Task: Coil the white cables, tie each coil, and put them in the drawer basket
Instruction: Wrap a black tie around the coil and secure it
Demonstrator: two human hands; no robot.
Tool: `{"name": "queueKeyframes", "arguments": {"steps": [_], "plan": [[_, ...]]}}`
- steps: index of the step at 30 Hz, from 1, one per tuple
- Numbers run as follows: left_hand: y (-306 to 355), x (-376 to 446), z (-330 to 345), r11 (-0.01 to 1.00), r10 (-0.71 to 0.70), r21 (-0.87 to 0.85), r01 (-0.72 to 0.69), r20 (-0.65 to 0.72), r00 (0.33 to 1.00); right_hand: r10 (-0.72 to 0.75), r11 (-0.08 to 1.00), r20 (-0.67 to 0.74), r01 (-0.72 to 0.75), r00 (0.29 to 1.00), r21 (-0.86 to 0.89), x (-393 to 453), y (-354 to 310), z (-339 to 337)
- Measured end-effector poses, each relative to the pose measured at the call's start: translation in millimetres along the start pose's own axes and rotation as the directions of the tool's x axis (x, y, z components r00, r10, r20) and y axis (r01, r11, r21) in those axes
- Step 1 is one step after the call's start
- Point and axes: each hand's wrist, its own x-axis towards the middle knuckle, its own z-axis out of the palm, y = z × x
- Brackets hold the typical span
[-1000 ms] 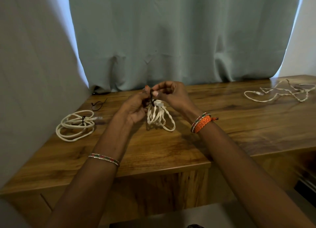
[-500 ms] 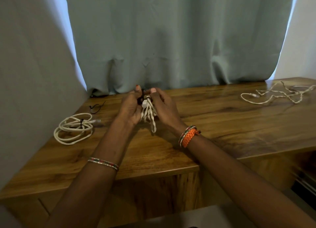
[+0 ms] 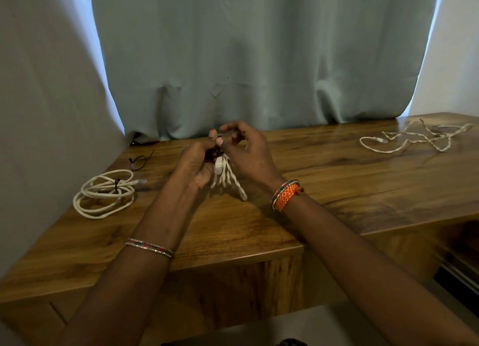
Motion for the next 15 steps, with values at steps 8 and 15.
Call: {"name": "queueKeyframes", "arguments": {"steps": [8, 15], "plan": [[1.8, 12.6, -0.4, 0.962, 0.250, 0.175, -0.210, -0.254, 0.934, 0.054, 0.998, 0.000, -0.054, 0.999, -0.028, 5.5, 0.4, 8.0], [0.8, 1.9, 0.1, 0.669, 0.662, 0.546, -0.504, -0.131, 0.738, -0.121, 0.875, -0.037, 0.089, 0.992, -0.476, 4.7, -17.5, 4.8]]}}
